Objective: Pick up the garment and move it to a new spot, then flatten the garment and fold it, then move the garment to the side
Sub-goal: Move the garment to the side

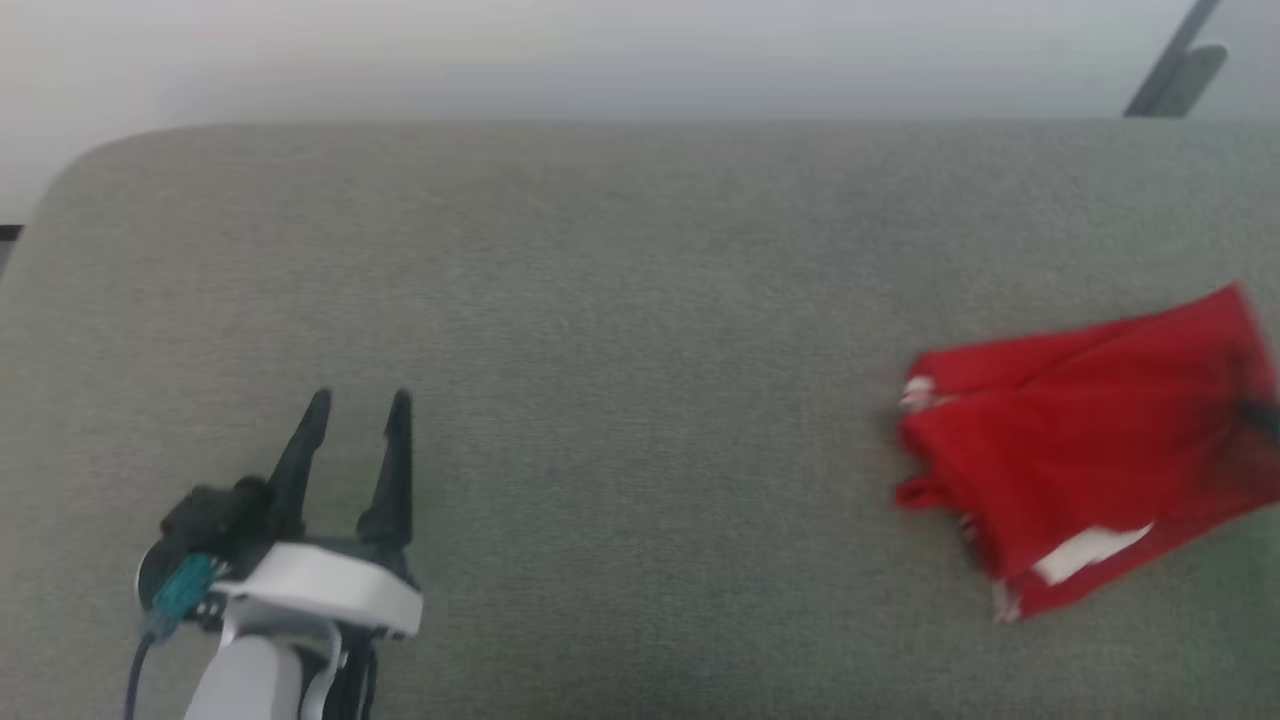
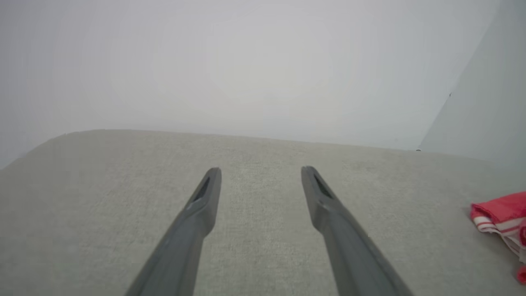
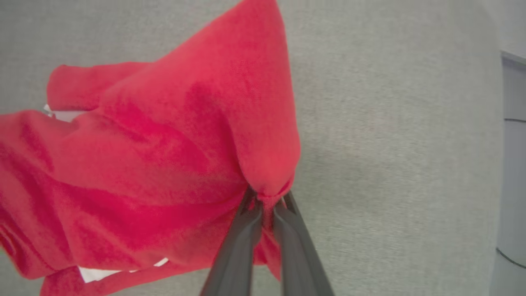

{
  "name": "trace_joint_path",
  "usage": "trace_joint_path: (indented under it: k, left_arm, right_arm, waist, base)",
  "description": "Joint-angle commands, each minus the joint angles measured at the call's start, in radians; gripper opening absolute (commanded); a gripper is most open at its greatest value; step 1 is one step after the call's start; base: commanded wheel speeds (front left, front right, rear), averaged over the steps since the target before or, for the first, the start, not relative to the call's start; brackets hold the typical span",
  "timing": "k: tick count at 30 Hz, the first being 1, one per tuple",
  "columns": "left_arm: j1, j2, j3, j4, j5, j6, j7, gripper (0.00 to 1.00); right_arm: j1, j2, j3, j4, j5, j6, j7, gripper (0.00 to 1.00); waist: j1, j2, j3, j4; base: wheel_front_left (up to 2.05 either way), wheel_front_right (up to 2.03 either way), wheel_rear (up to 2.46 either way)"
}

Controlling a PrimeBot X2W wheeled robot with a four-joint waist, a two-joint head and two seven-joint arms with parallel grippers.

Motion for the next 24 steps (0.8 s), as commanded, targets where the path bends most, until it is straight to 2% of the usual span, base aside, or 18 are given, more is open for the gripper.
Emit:
trace_joint_path:
  k: [1, 7, 13, 19, 24]
  left_arm:
    - [-0.034, -0.005, -0.009, 0.006, 0.016, -0.005, -0.004, 1.00]
    - [-0.137, -0.020, -0.058, 0.037, 0.043, -0.010, -0.004, 1.00]
    - [-0.254, -0.035, -0.118, 0.074, 0.072, -0.017, -0.004, 1.00]
    - [-0.352, -0.047, -0.165, 0.107, 0.087, -0.022, -0.004, 1.00]
    - [-0.414, -0.057, -0.192, 0.131, 0.102, -0.024, -0.004, 1.00]
  right_arm:
    - [-0.031, -0.021, -0.009, 0.013, -0.012, -0.002, -0.011, 0.00]
    - [-0.136, -0.089, -0.034, 0.082, -0.033, -0.002, -0.058, 0.00]
    - [-0.257, -0.138, -0.036, 0.195, -0.070, -0.001, -0.168, 0.00]
    - [-0.375, -0.147, -0.015, 0.341, -0.135, -0.001, -0.263, 0.00]
    - [-0.452, -0.122, 0.005, 0.482, -0.189, -0.001, -0.335, 0.00]
  waist:
    - [0.0000, 0.0000, 0.031, -0.033]
    - [0.0000, 0.0000, 0.088, -0.091]
    - [0.0000, 0.0000, 0.155, -0.134]
    - [0.0000, 0.0000, 0.222, -0.167]
    - [0.0000, 0.0000, 0.274, -0.176]
  base:
    - [0.00, 0.00, 0.00]
    - [0.00, 0.00, 0.00]
    - [0.00, 0.00, 0.00]
    - [0.00, 0.00, 0.00]
    - [0.00, 0.00, 0.00]
